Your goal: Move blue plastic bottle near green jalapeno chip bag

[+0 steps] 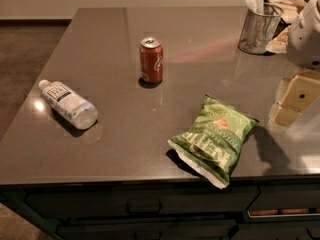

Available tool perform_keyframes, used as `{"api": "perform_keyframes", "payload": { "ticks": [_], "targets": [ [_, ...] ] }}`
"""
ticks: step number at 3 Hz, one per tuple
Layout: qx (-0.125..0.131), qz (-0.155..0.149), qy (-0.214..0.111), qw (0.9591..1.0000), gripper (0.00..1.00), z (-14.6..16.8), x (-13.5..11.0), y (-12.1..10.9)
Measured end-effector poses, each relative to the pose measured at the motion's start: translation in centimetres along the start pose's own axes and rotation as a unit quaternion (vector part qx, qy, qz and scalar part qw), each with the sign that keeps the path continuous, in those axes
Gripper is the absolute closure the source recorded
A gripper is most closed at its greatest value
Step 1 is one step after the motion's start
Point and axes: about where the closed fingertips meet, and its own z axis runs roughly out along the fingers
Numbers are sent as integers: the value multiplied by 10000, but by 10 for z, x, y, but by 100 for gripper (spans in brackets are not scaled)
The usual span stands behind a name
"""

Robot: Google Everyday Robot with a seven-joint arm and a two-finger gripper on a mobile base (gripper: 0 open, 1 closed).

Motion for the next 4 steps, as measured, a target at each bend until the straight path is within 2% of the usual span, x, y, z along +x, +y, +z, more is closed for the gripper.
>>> {"api": "perform_keyframes", "payload": {
  "ticks": [1,2,3,4],
  "targets": [
    [8,1,-5,10000,0,0,0,0],
    [-50,65,-78,9999,0,4,-20,2],
    [-171,318,-230,9991,0,13,-47,2],
    [-377,672,-481,9959,0,24,-80,6]
  ]
}}
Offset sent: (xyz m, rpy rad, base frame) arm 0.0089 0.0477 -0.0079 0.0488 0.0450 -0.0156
